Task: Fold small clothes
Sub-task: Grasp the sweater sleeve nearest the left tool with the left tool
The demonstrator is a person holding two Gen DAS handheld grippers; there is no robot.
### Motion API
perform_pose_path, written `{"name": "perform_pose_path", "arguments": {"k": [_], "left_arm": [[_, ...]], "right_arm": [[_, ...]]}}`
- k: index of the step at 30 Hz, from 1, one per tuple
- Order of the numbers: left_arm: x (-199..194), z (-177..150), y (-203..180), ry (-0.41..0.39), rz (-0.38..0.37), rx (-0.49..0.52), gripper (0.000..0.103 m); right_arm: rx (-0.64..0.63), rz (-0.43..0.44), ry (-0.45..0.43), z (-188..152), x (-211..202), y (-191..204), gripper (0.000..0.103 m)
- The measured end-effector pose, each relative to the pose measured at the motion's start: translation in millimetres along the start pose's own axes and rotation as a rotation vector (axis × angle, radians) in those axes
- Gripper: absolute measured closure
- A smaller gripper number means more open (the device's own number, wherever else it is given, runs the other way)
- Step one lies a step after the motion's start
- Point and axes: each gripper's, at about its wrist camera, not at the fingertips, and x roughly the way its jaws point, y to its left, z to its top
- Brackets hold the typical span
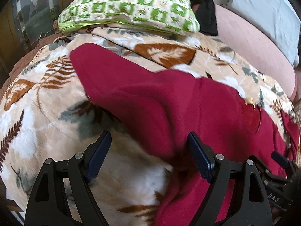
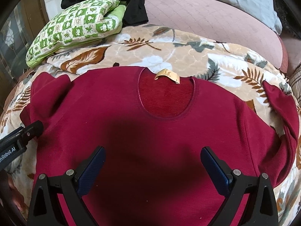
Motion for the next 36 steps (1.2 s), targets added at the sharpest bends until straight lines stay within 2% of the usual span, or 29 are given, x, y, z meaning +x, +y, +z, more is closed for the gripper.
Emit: {"name": "perform_pose_path", "arguments": {"k": [6,8,10,12,16,22,25,27,28,29,30,31,33,36], "left_arm": [[12.1,35.7,54.6,0.054,-0.062,-0.131,0.020],[7.8,45.3,72.5,0.029,-0.044,-0.184,0.020],[1.5,53.4,90.3,0.014,-0.110,-0.233,0.020],[-0.1,60.3,103.8,0.017,-0.126,-0.271,0.020],[15.2,76.2,128.8,0.022,-0.109,-0.373,0.020],[70.3,100.8,148.8,0.061,-0.056,-0.462,0.021],[96.5,109.0,149.8,0.073,-0.034,-0.451,0.023],[99.7,112.8,145.8,0.032,-0.009,-0.432,0.024],[100.9,114.6,143.6,0.021,0.002,-0.422,0.028],[101.0,115.4,141.8,0.018,0.014,-0.411,0.053],[100.7,116.5,139.9,0.024,0.017,-0.398,0.087],[100.7,117.6,139.8,0.041,-0.022,-0.401,0.094],[89.2,117.8,140.2,0.043,-0.159,-0.443,0.094],[44.6,121.9,119.1,-0.030,-0.228,-0.372,0.095]], "right_arm": [[-0.006,0.017,0.001,0.2,-0.7,3.8,0.003],[-0.006,0.022,-0.002,0.6,-1.9,4.7,0.003],[-0.004,0.034,-0.001,0.8,-1.7,5.4,0.003],[0.001,0.046,0.006,1.4,0.0,6.4,0.003],[-0.004,0.065,0.009,3.4,0.8,11.2,0.003],[0.012,0.087,0.016,0.7,0.4,7.3,0.003],[0.021,0.094,0.025,0.8,3.0,3.5,0.003],[0.020,0.095,0.029,0.8,4.5,2.0,0.003],[0.021,0.097,0.030,1.2,4.6,1.4,0.003],[0.021,0.096,0.032,1.2,5.4,0.7,0.003],[0.023,0.098,0.034,1.1,6.1,-0.5,0.003],[0.026,0.098,0.037,0.9,6.8,-2.1,0.003],[0.039,0.101,0.041,1.3,6.2,-8.3,0.003],[0.057,0.086,0.014,4.0,-4.2,-22.0,0.003]]}}
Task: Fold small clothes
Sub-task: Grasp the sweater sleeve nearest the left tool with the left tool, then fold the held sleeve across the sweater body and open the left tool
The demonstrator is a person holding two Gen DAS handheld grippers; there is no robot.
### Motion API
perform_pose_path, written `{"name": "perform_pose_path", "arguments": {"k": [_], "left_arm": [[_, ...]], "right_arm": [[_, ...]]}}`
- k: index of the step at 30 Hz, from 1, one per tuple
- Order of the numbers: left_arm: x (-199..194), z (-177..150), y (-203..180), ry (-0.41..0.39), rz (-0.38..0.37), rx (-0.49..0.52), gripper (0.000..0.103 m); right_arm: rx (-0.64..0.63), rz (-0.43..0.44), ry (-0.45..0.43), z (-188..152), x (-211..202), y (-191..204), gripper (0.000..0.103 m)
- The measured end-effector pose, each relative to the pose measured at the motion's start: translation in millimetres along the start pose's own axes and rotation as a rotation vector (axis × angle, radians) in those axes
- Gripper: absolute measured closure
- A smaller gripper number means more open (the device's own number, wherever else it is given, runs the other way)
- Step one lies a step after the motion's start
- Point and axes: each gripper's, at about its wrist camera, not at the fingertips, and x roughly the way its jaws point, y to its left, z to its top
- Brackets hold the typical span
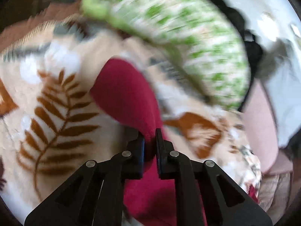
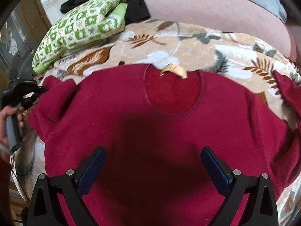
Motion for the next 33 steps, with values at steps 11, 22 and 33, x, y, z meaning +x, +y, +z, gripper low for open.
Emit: {"name": "perform_pose_path", "arguments": {"k": [11,22,33], "left_arm": [[-80.1,-152.7,-180.1,0.083,-0.306,0.451,0.095],[0.1,-288.7,-212.7,0.359,-0.214,0.628,0.084],[-78.6,-211.0,-157.5,0.137,-0.251,0.507,0.026]], "right_arm": [[0.105,-0.048,-0.048,0.9,-35.9,-65.6,0.003],[0.315,-0.050,-0.058,-13.9,-56.1,-164.7,0.003],[0.218,0.106,-0.044,-9.4,-42.7,-100.7,0.003]]}}
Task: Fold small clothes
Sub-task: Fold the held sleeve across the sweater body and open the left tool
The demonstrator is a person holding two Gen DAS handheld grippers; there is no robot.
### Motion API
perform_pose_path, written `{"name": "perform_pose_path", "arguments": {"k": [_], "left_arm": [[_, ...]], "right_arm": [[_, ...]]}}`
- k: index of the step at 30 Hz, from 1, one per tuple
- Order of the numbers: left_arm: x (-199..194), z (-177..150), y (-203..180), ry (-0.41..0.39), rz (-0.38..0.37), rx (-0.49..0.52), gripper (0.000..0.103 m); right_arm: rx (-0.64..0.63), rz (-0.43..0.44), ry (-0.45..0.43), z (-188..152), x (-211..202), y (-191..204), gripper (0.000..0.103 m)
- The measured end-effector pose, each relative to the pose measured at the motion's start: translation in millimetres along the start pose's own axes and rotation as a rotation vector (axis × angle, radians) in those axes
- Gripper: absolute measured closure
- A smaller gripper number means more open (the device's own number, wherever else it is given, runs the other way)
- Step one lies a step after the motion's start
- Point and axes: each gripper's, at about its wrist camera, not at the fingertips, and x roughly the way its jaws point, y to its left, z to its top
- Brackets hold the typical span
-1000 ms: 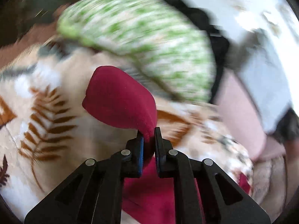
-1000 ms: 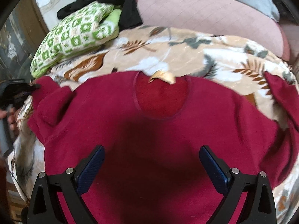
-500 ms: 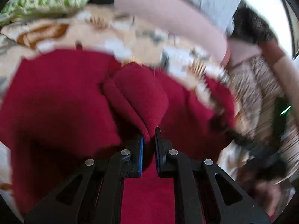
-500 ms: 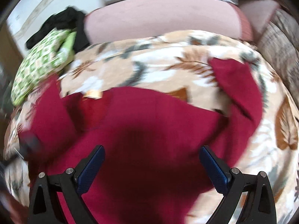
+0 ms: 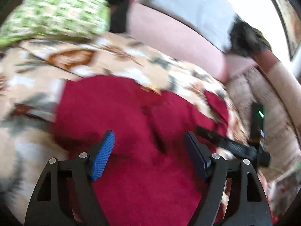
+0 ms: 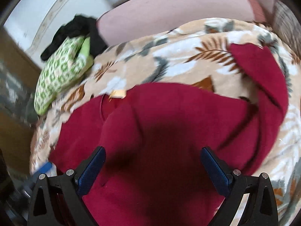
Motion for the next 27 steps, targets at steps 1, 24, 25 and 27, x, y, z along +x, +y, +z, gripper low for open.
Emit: {"name": "perform_pose_path", "arguments": {"k": [1,24,25,27], "left_arm": [[-3.0,1.9,9.5,-0.015,0.030,-0.017,0.026],[14.1,-19.9,60.6,0.033,0.162,-0.167,0.026],[15.6,-21.2,60.3,0.037,0.160,-0.164,0.026],[16.9,-22.9,61.5,0.040,0.168,-0.163,0.026]], "right_arm": [[-0.017,-0.006,-0.003,-1.9,2.8,7.3,0.003],[0.144,-0.033,-0.035,-36.7,-25.2,-55.5,0.025],[0.137,-0.032,-0.015,-36.4,-20.7,-55.4,0.025],[0.111,-0.040,-0.012,-34.3,-13.6,-51.0,0.025]]}}
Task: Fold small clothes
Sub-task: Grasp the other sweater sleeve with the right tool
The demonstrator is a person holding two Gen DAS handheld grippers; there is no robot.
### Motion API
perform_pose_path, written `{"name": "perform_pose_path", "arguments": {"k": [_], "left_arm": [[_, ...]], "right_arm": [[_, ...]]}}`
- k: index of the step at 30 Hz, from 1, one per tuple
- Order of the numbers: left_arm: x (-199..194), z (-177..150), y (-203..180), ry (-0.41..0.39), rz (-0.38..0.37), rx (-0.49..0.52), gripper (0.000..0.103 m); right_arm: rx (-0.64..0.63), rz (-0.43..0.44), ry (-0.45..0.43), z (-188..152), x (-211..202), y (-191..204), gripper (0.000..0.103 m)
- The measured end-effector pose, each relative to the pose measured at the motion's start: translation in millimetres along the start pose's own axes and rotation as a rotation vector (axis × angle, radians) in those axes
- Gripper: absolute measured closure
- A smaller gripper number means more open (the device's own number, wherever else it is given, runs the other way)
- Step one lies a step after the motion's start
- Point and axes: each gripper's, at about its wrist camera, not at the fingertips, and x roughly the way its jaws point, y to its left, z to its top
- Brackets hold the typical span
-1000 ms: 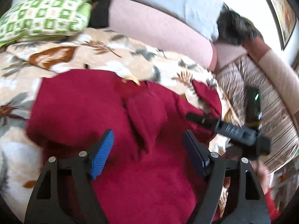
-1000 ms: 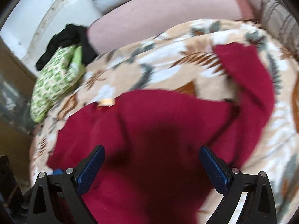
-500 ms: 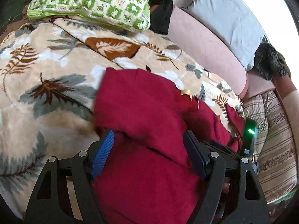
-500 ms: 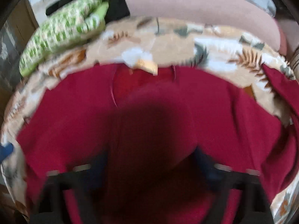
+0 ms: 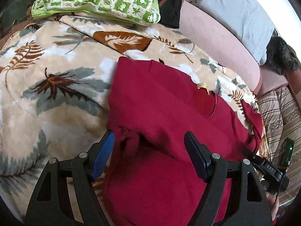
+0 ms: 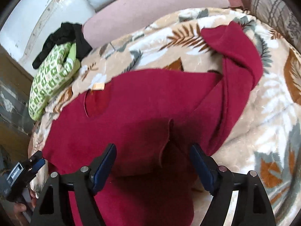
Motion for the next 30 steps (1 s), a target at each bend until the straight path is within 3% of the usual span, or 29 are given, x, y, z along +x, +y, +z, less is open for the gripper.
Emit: {"name": "perform_pose_path", "arguments": {"k": [2,3,4,6,7,12,16,20,23,26,30], "left_arm": [[0.2,0.4,2.5,0.004,-0.001,-0.009,0.026],[0.3,1.3,4.5,0.008,-0.004,-0.018,0.026],[-0.2,2.6,6.4,0.007,-0.006,-0.029,0.026],[-3.1,5.2,9.2,-0.005,-0.003,-0.041,0.026],[-6.0,7.1,10.6,-0.023,0.003,-0.048,0.026],[-13.4,15.6,12.0,-0.091,0.022,-0.065,0.026],[-0.2,16.2,5.6,-0.062,0.046,-0.043,0.026],[15.5,13.9,4.3,-0.018,0.075,-0.038,0.026],[15.4,15.1,2.8,-0.024,0.076,-0.034,0.026],[7.2,18.7,-2.3,-0.069,0.077,-0.012,0.026],[9.2,25.6,-11.7,-0.084,0.077,0.013,0.026]], "right_arm": [[-0.039,0.007,-0.009,2.6,6.1,6.3,0.025],[-0.064,0.012,-0.019,4.1,9.4,10.5,0.030],[-0.092,0.010,-0.027,4.9,10.3,13.8,0.055],[-0.156,-0.044,-0.033,8.0,12.1,22.9,0.086],[-0.176,-0.044,-0.044,10.0,10.8,24.6,0.092],[-0.320,-0.082,-0.187,32.1,-20.9,44.6,0.094],[-0.351,-0.140,-0.274,53.7,-32.5,46.6,0.094],[-0.332,-0.268,-0.192,58.4,3.5,24.8,0.094],[-0.245,-0.285,-0.047,55.8,23.1,-4.8,0.094],[-0.159,-0.213,-0.092,51.0,-1.2,-23.1,0.087],[-0.181,-0.154,-0.174,48.2,-31.4,-11.0,0.084]]}}
